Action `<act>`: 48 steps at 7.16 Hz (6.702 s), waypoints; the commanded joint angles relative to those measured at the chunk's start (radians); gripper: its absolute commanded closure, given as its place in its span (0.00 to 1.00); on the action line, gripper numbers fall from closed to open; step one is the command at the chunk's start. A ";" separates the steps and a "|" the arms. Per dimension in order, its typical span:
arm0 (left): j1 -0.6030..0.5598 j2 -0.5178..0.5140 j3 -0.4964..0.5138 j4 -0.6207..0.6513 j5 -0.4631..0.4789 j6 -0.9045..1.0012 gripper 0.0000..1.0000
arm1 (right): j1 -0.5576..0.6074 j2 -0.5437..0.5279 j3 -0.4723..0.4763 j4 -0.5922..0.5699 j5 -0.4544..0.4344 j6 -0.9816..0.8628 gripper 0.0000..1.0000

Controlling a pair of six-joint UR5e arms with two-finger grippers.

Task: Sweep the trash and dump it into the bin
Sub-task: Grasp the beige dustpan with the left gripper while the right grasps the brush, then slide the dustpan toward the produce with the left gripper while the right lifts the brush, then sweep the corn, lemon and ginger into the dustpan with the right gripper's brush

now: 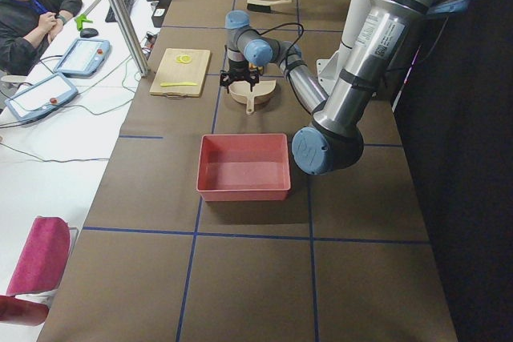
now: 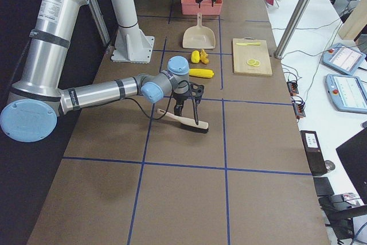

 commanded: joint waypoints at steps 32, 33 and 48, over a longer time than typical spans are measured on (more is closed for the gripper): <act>0.120 -0.016 0.197 -0.161 0.085 0.037 0.93 | -0.181 0.079 -0.003 0.032 -0.077 0.220 1.00; 0.120 -0.014 0.196 -0.151 0.110 0.037 1.00 | -0.182 0.083 -0.003 0.030 -0.077 0.220 1.00; 0.181 -0.091 0.145 -0.003 0.181 -0.007 1.00 | -0.427 0.658 -0.089 -0.624 -0.190 0.180 1.00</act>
